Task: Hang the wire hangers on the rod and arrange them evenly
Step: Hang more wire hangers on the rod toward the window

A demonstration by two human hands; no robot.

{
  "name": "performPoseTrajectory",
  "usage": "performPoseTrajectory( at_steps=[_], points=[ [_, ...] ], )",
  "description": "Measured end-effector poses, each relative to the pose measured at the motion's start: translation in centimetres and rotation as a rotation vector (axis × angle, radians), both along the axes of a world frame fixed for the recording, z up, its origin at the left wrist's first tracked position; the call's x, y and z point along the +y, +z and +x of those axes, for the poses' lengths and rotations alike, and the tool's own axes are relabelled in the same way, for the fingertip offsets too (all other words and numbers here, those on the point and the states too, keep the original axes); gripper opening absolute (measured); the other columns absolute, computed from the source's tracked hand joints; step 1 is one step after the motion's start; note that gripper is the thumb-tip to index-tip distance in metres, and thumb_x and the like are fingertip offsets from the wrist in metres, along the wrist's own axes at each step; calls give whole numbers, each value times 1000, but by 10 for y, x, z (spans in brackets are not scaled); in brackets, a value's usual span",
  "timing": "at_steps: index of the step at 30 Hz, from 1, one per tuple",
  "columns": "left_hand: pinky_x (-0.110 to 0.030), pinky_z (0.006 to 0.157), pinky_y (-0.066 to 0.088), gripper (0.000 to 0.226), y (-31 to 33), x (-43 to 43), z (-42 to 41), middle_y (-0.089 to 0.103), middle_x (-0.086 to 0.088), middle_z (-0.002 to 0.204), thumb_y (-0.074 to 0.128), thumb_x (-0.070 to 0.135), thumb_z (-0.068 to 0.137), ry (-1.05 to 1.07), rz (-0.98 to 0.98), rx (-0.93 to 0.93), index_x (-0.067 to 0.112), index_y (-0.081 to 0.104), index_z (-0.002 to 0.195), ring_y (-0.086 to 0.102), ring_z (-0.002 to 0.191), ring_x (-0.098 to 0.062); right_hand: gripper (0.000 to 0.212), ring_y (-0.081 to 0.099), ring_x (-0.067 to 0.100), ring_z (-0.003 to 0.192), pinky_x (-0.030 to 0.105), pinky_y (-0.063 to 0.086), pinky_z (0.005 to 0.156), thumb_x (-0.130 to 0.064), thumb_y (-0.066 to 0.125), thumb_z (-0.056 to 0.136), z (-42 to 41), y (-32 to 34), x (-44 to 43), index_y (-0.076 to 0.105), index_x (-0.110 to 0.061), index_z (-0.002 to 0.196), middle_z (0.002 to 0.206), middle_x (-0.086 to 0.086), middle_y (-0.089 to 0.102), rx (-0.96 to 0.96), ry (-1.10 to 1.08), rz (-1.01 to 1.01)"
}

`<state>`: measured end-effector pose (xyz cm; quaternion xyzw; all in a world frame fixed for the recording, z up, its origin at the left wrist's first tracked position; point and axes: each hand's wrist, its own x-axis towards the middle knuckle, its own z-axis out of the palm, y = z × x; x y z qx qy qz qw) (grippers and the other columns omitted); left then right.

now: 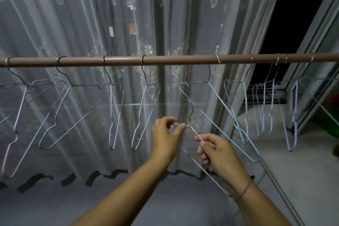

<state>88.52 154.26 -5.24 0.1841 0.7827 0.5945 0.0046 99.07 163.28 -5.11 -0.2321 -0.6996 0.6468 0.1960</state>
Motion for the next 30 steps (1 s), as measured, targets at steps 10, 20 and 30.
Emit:
performPoseTrajectory(
  at_steps=[10, 20, 30],
  points=[
    [-10, 50, 41, 16, 64, 27, 7, 62, 0, 62, 63, 8, 85, -301, 380, -350, 3, 69, 99, 50, 50, -4, 24, 44, 1, 44, 12, 37, 45, 2, 41, 92, -22, 54, -5, 63, -5, 99, 52, -4, 57, 294, -59, 12],
    [-18, 47, 39, 15, 93, 31, -30, 53, 4, 43, 61, 6, 86, -214, 383, -347, 0, 68, 98, 43, 43, -9, 23, 42, 1, 42, 10, 35, 41, -1, 41, 92, -76, 73, -1, 63, -7, 86, 59, 2, 54, 282, -29, -10],
    [-22, 83, 48, 22, 74, 36, -37, 62, -3, 102, 67, 18, 82, 24, 299, -123, 17, 61, 103, 59, 93, -15, 30, 53, 3, 99, 17, 42, 85, -26, 52, 91, -60, 65, 9, 57, -21, 120, 112, -7, 59, 26, -74, 390]
  ],
)
